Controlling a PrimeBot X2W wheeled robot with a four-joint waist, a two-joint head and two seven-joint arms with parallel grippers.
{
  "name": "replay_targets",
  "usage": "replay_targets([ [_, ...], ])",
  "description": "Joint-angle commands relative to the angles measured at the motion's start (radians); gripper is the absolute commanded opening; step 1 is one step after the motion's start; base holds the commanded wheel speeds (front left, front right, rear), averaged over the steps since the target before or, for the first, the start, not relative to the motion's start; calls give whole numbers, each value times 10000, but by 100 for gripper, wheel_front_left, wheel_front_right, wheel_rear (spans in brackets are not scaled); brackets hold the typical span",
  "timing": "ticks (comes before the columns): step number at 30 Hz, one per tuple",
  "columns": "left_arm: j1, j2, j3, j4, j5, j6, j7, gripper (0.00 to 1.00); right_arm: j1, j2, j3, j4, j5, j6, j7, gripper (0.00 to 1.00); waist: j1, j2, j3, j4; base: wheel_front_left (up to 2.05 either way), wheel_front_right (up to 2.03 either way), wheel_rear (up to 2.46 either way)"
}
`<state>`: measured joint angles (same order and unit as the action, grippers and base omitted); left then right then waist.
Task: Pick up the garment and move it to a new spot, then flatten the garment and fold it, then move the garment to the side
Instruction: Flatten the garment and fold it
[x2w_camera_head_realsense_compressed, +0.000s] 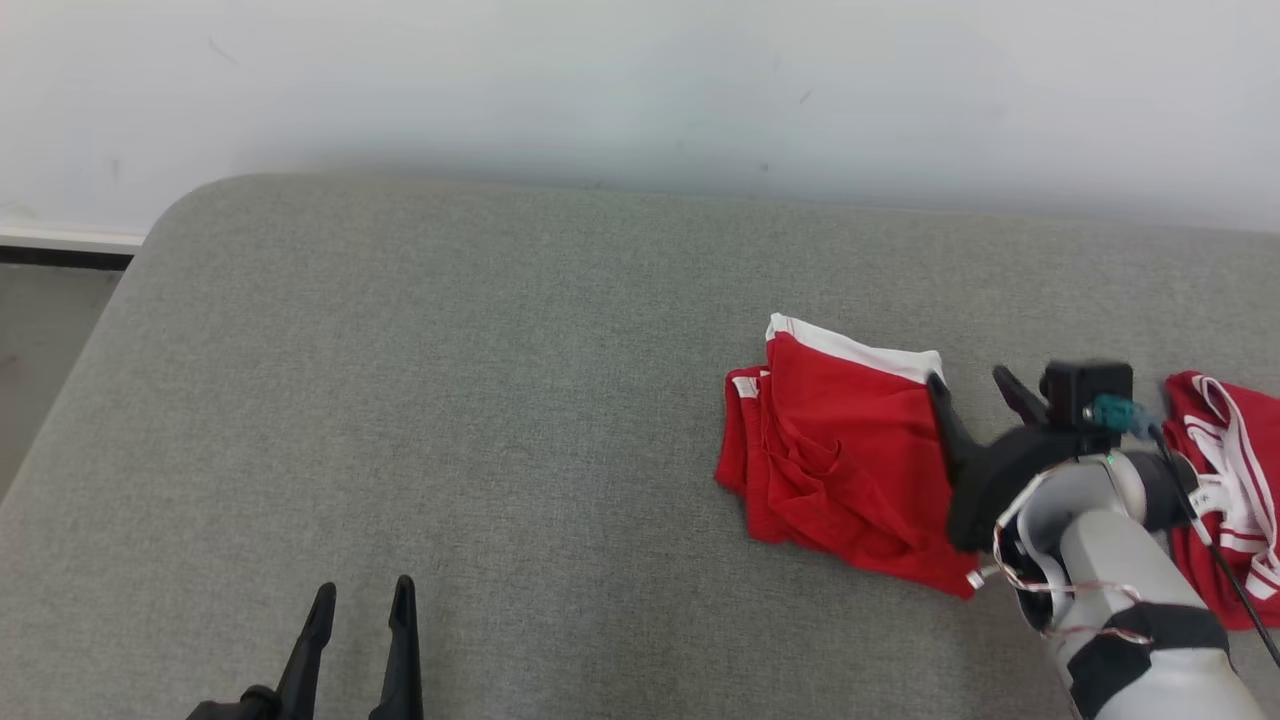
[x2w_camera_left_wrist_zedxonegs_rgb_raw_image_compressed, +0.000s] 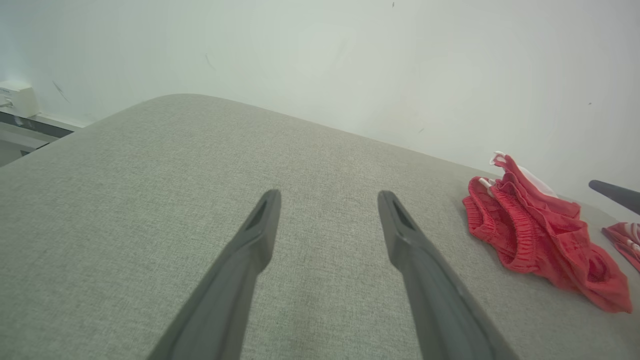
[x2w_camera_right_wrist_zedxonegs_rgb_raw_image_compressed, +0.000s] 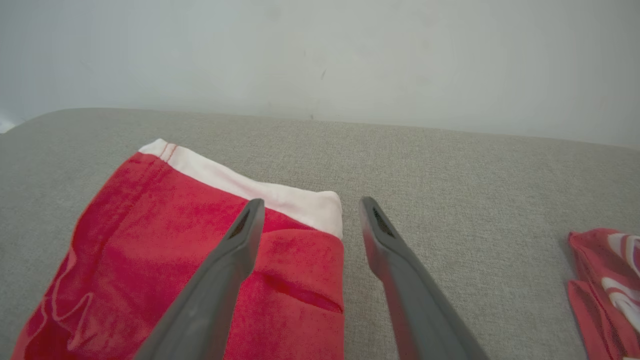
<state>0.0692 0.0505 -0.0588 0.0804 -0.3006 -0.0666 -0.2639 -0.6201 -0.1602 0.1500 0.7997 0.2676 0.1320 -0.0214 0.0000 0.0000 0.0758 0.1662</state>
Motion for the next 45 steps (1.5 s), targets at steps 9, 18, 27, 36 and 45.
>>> replay_targets([
  [9,-179,1,36,69,89,-84,1,100,879,841,231,692,-990,-30,-184,0,0,0,211,200,0,0,0],
  [18,-133,1,140,122,51,-83,1,100,1477,1113,2722,-174,296,-29,92,0,0,0,41,106,0,0,0],
  [27,-17,2,255,70,15,39,1,100,1720,1094,4730,-1604,2570,-30,40,0,0,0,-123,-362,0,0,0],
  [36,131,2,698,-96,73,280,1,100,2089,1097,3799,-2494,2434,-30,-1745,100,0,0,-677,-1195,0,0,0],
  [45,295,1,1109,-311,90,435,1,100,3196,784,1351,-3931,450,-30,-2274,100,0,0,-1056,-1940,0,0,0],
])
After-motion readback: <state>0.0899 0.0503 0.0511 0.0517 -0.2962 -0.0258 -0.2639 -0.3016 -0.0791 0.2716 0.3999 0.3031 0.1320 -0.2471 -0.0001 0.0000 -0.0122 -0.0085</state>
